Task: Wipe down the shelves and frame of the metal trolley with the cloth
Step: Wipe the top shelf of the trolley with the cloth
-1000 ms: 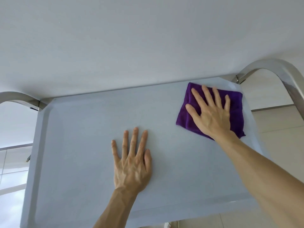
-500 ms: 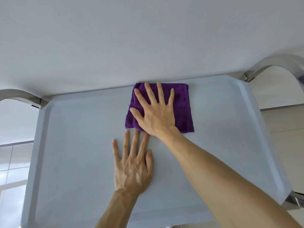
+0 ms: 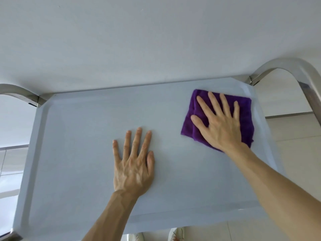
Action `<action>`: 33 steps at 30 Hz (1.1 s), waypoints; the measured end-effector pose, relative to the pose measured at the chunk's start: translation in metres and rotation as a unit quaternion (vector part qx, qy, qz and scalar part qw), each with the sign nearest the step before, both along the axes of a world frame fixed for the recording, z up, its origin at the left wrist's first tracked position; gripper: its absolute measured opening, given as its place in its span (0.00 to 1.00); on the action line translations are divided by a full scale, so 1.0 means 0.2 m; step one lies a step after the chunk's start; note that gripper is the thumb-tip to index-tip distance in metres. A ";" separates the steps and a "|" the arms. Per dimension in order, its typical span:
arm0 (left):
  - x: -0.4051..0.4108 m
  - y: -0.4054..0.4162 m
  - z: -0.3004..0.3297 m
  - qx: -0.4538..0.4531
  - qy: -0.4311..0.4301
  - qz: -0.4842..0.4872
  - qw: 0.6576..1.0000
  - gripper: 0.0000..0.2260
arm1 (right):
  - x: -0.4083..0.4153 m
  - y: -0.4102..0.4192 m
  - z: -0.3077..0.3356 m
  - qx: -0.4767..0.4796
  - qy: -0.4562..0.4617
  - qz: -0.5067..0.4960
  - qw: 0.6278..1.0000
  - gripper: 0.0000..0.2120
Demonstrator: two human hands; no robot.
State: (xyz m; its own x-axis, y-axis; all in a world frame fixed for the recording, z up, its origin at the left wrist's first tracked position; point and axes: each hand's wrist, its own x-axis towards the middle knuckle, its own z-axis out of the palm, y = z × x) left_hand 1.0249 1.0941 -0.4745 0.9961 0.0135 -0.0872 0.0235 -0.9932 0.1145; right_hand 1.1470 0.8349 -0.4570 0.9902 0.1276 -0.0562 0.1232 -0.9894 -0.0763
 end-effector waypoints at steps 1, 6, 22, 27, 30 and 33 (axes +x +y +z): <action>0.00 0.00 0.00 -0.001 -0.001 -0.002 1.000 0.26 | -0.08 -0.01 0.01 -0.002 0.006 -0.001 1.000 0.32; 0.00 0.00 0.00 -0.012 -0.004 -0.002 1.000 0.25 | -0.57 -0.07 -0.01 -0.007 0.009 0.040 0.999 0.33; 0.15 -0.24 0.13 -0.067 -0.031 -0.020 0.997 0.21 | -0.67 -0.09 0.00 -0.014 0.007 0.046 0.999 0.33; 0.25 -0.45 0.08 -0.043 0.015 -0.082 0.996 0.24 | -0.60 -0.11 -0.02 0.003 -0.004 0.043 0.999 0.32; 0.24 -0.44 0.02 -0.012 0.014 -0.097 0.995 0.25 | -0.44 -0.15 -0.02 0.000 -0.007 0.021 1.000 0.32; 0.24 -0.44 0.00 -0.007 0.012 -0.095 0.995 0.25 | -0.25 -0.18 -0.03 -0.007 -0.012 -0.007 1.000 0.31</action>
State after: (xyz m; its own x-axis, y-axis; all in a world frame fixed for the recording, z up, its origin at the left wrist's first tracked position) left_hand 1.0737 1.0063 -0.4754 0.9781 -0.1762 -0.1105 -0.1615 -0.9783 0.1299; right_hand 1.0968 0.7994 -0.4627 0.9930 0.1130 -0.0335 0.1109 -0.9920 -0.0602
